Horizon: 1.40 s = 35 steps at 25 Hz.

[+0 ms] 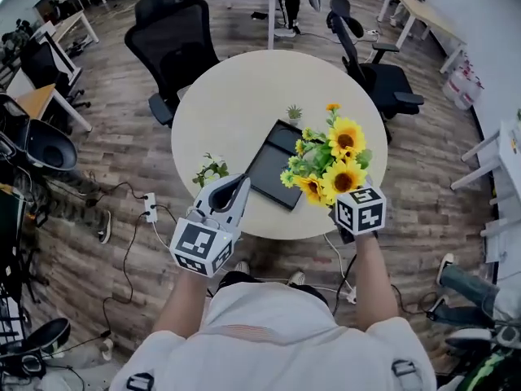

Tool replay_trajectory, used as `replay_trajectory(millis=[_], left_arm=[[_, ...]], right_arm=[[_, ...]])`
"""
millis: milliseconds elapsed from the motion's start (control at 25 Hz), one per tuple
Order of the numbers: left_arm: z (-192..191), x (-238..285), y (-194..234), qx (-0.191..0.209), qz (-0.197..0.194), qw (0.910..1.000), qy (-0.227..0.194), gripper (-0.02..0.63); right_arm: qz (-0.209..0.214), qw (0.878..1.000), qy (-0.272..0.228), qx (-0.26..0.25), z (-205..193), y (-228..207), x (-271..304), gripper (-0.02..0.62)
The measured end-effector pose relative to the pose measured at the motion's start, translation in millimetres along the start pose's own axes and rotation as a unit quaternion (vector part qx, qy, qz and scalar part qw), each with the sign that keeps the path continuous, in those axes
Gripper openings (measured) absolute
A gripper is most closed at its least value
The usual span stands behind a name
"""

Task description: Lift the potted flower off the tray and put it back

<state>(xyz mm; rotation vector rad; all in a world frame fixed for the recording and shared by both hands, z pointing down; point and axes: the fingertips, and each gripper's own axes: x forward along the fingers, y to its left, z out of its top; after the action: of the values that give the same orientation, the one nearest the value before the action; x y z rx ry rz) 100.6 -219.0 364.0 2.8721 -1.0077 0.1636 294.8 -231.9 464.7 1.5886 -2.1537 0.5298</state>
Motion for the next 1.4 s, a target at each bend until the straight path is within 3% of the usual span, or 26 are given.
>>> replay_trajectory(millis=[480,720,1040,1240,1400], left_arm=[[-69,-53,40,-0.049,0.097,0.9923,0.060,0.003],[-90,-64,48,-0.065,0.113,0.9887,0.073,0.003],[-97,-63,59,-0.063,0.111,0.9882,0.083,0.003],[-97,-55,61,-0.061,0.100,0.9894,0.086,0.003],[-94,-48,60,-0.059,0.089,0.9907,0.084,0.003]], right_arm=[[0.027,0.996,0.089,-0.009,-107,10,182,0.497],[0.011,0.989,0.143,-0.036,-149,3,253,0.497],[-0.021,0.986,0.164,-0.037,-152,-1,290,0.497],[-0.020,0.986,0.164,-0.024,-153,-2,292,0.495],[-0.022,0.986,0.157,-0.049,-150,0,287,0.495]])
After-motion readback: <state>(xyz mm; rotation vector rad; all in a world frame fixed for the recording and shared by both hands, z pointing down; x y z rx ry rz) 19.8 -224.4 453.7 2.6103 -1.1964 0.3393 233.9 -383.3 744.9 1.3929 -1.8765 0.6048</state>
